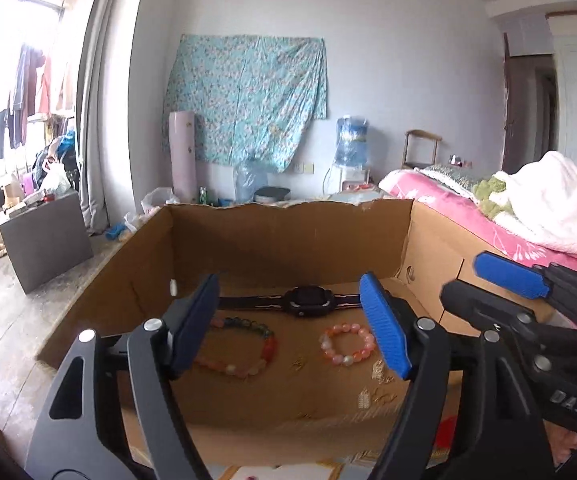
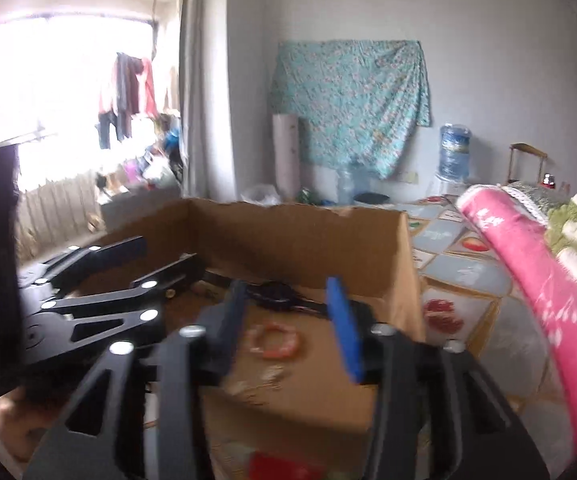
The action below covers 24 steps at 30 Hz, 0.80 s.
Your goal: Organize jewelry
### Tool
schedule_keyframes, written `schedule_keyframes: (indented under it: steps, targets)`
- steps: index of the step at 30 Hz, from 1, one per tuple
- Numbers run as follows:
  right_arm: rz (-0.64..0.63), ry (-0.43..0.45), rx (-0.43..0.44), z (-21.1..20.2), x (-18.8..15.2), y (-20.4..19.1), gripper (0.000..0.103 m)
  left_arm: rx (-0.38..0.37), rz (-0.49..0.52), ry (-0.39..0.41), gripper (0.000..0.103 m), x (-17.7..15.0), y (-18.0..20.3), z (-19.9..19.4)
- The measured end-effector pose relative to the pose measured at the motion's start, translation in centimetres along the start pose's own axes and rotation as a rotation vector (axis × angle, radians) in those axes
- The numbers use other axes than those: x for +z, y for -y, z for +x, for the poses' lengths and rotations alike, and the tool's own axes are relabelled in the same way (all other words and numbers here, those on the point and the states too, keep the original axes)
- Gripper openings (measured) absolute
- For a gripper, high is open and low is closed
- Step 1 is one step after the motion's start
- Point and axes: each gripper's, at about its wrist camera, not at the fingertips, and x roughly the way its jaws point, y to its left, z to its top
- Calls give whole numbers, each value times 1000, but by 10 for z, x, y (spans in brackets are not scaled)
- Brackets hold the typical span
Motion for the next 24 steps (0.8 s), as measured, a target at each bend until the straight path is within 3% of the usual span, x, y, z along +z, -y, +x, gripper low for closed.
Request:
schedule_keyframes:
  steps: [8,13,24]
  targets:
    - [-42,65,-46,-4,-9,-12,80,12,14,80,90,-7,-11,-7]
    - [-52,82,-42,1,-9,-15,86,24,11,73,95,-6,-18,-6]
    - [-72,92,-13,19,-1,-5,91,106,-18,86,95,-5,-18,5]
